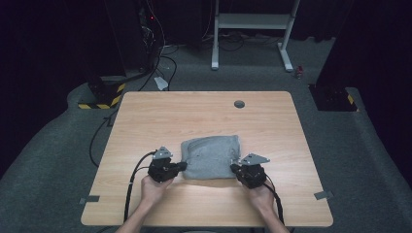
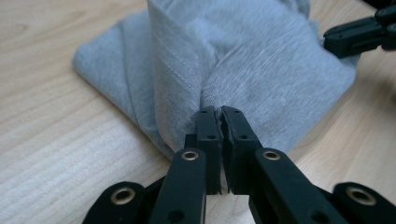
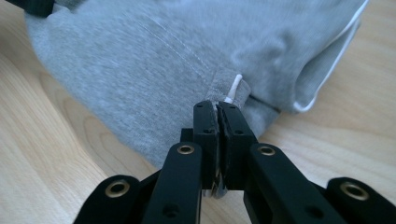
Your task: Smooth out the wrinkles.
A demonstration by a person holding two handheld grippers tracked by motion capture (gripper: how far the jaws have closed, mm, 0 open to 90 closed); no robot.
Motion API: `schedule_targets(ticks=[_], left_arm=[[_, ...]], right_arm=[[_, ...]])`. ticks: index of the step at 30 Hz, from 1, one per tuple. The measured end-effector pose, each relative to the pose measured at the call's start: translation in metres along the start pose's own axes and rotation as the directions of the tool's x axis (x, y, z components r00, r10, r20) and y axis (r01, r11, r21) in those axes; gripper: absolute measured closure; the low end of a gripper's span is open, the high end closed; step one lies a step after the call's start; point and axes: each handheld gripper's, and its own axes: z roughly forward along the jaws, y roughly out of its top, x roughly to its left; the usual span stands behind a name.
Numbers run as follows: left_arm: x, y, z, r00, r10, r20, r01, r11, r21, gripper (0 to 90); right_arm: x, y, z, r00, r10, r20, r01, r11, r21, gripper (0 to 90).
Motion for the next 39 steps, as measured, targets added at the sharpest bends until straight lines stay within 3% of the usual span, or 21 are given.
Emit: schedule_targets(ticks=[3,6,8,11,13,16,18,22,25,28,31,34,37,39], left_arm=[[0.003,0.001,0.010,0.9999,-0.001,-0.011,0.001,0.9999,0.012,86.1],[0.010,0.007,0.019,0.9995,-0.027,-0.017,0.027,0.9996,0.012,86.1],[0.018,0.014,0.026,0.9987,-0.039,-0.032,0.039,0.9991,0.016,86.1],[0.030,0.028,0.035,0.9971,-0.053,-0.055,0.054,0.9985,0.011,86.1],[0.037,0.037,0.035,0.9952,-0.072,-0.066,0.071,0.9974,-0.017,86.1],[0.034,0.043,0.020,0.9971,-0.065,-0.039,0.063,0.9956,-0.070,86.1],[0.028,0.044,0.010,0.9985,-0.035,-0.042,0.031,0.9961,-0.083,86.0],[0.012,0.032,-0.003,0.9997,0.015,-0.017,-0.017,0.9951,-0.098,85.6],[0.006,0.017,-0.002,0.9997,0.025,-0.003,-0.025,0.9970,-0.074,85.5],[0.005,0.005,0.004,0.9990,0.044,-0.010,-0.044,0.9987,-0.025,85.4],[0.006,-0.002,0.009,0.9995,0.032,-0.005,-0.032,0.9995,0.000,85.1],[0.006,-0.003,0.010,0.9998,0.022,-0.001,-0.022,0.9997,0.011,83.1],[0.004,-0.001,0.005,0.9998,0.019,-0.003,-0.019,0.9997,-0.014,76.4],[0.002,0.003,-0.001,0.9997,0.017,-0.016,-0.017,0.9991,-0.038,69.6]], right_arm=[[-0.002,-0.001,0.011,0.9999,0.003,0.010,-0.004,1.000,0.029,86.2],[-0.005,0.003,0.021,0.9982,-0.005,0.059,0.003,0.999,0.033,86.2],[-0.008,0.010,0.030,0.9964,-0.013,0.084,0.009,0.999,0.046,86.3],[-0.018,0.021,0.042,0.9943,0.011,0.107,-0.017,0.998,0.055,86.2],[-0.024,0.028,0.046,0.9932,0.025,0.114,-0.031,0.998,0.054,86.2],[-0.026,0.036,0.036,0.9930,0.047,0.108,-0.047,0.999,-0.005,86.2],[-0.021,0.034,0.023,0.9940,0.025,0.106,-0.018,0.998,-0.061,86.0],[-0.009,0.019,0.004,0.9959,-0.021,0.089,0.029,0.995,-0.092,85.4],[-0.003,0.005,0.002,0.9980,-0.020,0.059,0.024,0.997,-0.073,85.2],[0.001,-0.007,0.008,0.9984,-0.036,0.044,0.037,0.999,-0.018,84.5],[0.001,-0.014,0.015,0.9989,-0.031,0.036,0.029,0.999,0.043,83.2],[0.000,-0.014,0.014,0.9996,-0.010,0.026,0.009,0.999,0.039,75.5],[0.000,-0.011,0.008,0.9995,-0.003,0.031,0.002,1.000,0.028,68.6],[-0.001,-0.007,0.001,0.9991,0.027,0.034,-0.027,1.000,-0.003,64.8]])
